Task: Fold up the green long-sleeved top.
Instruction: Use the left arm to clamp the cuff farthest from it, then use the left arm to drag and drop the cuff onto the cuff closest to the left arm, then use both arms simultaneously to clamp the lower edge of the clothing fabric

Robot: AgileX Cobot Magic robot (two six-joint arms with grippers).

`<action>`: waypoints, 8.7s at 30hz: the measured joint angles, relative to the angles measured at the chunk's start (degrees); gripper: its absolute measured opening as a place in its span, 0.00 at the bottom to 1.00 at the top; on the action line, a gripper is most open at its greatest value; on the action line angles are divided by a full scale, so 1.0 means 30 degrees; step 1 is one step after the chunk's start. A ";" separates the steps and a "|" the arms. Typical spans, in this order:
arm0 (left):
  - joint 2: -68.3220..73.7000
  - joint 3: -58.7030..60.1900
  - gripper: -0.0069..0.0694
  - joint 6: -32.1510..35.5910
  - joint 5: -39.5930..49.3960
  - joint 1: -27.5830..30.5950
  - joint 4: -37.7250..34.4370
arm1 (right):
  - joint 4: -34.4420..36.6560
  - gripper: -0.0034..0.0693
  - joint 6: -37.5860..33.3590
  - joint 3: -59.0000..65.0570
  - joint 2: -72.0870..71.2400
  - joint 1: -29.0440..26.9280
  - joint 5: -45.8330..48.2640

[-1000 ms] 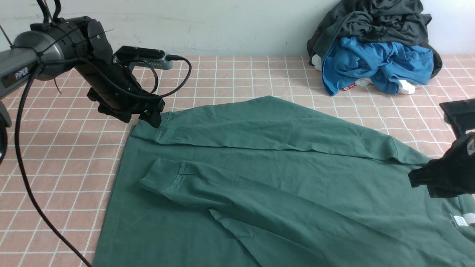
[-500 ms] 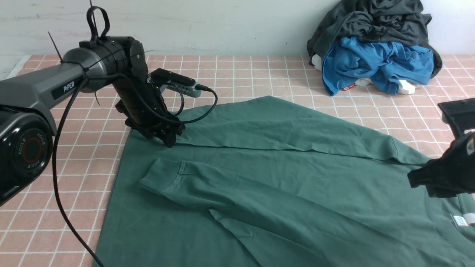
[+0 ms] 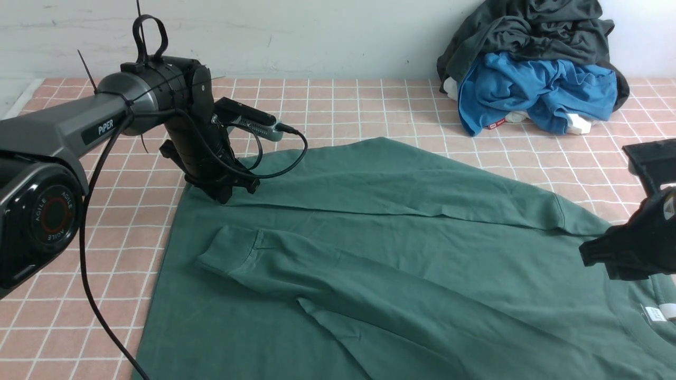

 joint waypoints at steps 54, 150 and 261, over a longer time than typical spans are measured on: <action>-1.0653 1.6139 0.31 -0.5058 0.0612 -0.3400 0.1367 | 1.0582 0.44 -1.0559 -0.1514 -0.2392 0.4748 0.5468; -1.7272 2.6126 0.20 -0.5058 0.0176 -1.5940 0.3226 | 0.7062 0.44 -0.7402 -0.1514 -0.9330 0.7662 0.7466; -2.0285 2.6768 0.10 -0.4608 0.0036 -1.5940 0.4313 | -0.0540 0.07 -1.6915 1.0379 -0.3757 0.9417 -0.4394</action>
